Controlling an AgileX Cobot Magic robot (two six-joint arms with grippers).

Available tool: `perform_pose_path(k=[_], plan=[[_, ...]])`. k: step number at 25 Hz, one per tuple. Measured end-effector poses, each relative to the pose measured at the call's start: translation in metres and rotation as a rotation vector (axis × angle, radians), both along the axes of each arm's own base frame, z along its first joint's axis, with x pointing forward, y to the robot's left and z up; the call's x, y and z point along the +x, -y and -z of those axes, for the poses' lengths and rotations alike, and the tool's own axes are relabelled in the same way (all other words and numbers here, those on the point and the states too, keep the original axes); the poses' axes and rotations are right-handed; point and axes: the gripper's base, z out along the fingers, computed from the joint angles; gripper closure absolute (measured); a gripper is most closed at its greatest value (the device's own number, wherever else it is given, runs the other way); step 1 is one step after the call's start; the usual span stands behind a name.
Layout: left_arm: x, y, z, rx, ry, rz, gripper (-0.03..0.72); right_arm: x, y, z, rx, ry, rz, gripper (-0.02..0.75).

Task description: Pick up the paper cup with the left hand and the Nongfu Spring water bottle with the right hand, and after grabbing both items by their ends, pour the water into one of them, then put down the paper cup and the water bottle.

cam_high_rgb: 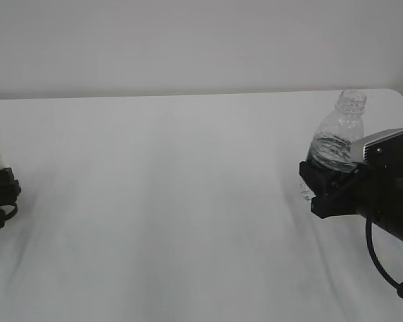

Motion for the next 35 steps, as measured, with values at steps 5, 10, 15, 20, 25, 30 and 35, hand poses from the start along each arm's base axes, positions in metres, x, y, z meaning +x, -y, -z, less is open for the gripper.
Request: perform_pose_path(k=[5,10,15,20,25,30,35], plan=[[0.005,0.0,0.003,0.003,0.0,0.012,0.006,0.0,0.0,0.0,0.001,0.0,0.002,0.311],[0.005,0.0,0.012,0.005,-0.024,0.016,0.009,0.0,0.0,0.0,0.0,0.0,0.002,0.311],[0.005,0.0,0.014,0.005,-0.031,0.018,0.016,0.0,0.0,0.0,0.0,0.0,0.002,0.311],[0.009,-0.001,0.012,0.004,-0.016,0.014,0.021,0.0,0.0,0.0,0.0,0.0,0.002,0.311],[0.013,-0.001,0.013,0.004,-0.01,0.012,0.025,0.0,0.0,0.0,0.0,0.0,0.002,0.311],[0.015,-0.001,0.014,0.004,-0.007,0.013,0.032,0.0,0.0,0.0,0.0,0.0,0.002,0.311],[0.017,-0.001,0.013,0.004,0.0,0.017,0.039,0.0,0.0,0.0,0.0,0.0,0.002,0.311]])
